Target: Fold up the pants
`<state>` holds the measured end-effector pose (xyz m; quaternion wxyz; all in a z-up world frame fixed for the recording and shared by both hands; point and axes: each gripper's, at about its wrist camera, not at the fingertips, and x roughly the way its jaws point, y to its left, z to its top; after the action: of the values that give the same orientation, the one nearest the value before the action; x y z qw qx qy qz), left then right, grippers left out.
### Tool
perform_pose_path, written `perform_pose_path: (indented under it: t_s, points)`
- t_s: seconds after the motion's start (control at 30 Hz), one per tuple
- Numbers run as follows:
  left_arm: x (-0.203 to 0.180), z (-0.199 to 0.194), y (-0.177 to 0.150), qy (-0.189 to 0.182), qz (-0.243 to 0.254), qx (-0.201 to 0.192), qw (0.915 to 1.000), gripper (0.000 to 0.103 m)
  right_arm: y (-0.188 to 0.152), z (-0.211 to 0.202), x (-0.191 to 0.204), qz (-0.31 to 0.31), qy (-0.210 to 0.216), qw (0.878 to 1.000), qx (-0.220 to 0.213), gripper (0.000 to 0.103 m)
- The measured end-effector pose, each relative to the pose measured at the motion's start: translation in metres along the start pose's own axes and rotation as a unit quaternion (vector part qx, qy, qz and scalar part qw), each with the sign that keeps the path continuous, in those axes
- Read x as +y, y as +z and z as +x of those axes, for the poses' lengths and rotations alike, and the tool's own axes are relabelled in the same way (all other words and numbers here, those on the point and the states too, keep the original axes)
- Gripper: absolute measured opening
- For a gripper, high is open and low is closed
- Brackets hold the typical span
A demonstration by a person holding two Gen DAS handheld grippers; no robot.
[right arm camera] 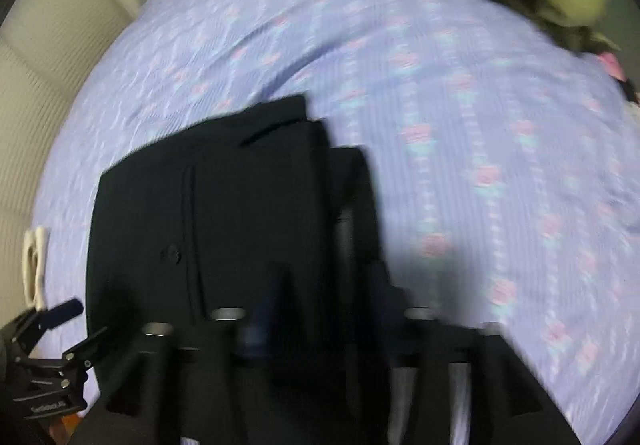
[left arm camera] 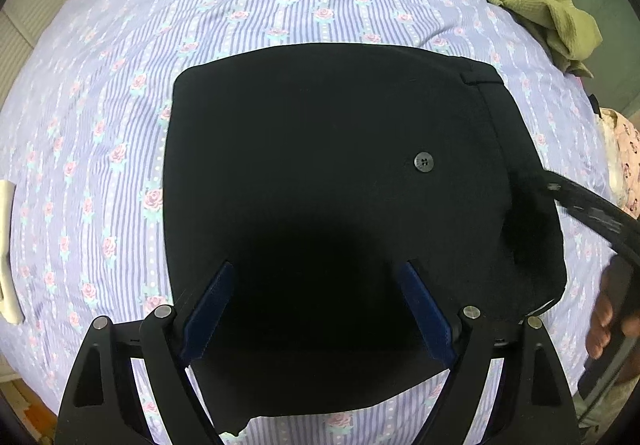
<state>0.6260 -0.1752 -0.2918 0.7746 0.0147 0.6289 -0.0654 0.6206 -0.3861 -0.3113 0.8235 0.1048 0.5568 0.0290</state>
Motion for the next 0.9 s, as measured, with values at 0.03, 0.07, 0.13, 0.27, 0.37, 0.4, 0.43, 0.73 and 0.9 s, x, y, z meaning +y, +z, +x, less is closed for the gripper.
perform_pose_path:
  t_s: [0.03,0.07,0.13,0.27,0.37,0.4,0.43,0.73,0.9]
  points:
    - [0.001,-0.001,-0.001,0.001,0.0,-0.002,1.0,0.086,-0.005,-0.012,-0.004,0.011,0.0,1.0,-0.02,0.072]
    - [0.002,-0.002,-0.003,0.005,0.003,-0.005,1.0,0.086,-0.008,-0.017,-0.005,0.015,0.003,1.0,-0.028,0.076]
    - [0.004,-0.004,-0.005,0.018,0.008,-0.013,0.9997,0.088,-0.017,-0.024,-0.006,0.009,0.019,0.999,-0.028,0.076]
    - [0.007,-0.004,-0.01,0.053,0.014,-0.026,0.9982,0.09,-0.033,-0.018,-0.014,0.021,0.035,0.999,-0.009,0.076]
    - [0.006,0.0,-0.013,0.063,0.021,-0.022,0.9975,0.09,-0.031,-0.003,-0.013,0.025,0.04,0.999,0.002,0.076]
    - [0.005,0.002,-0.013,0.065,0.022,-0.021,0.9974,0.09,-0.031,0.004,-0.013,0.021,0.038,0.999,0.001,0.076]
    - [0.006,0.004,-0.014,0.071,0.021,-0.018,0.9971,0.09,-0.03,0.01,-0.014,0.019,0.033,0.999,0.003,0.076]
    - [0.011,0.021,-0.022,0.075,0.009,-0.002,0.9971,0.09,-0.054,0.046,-0.053,0.096,0.175,0.979,0.053,0.077]
    - [0.013,0.023,-0.018,0.074,0.016,-0.003,0.9971,0.09,-0.061,0.048,-0.046,0.066,0.191,0.977,0.07,0.077]
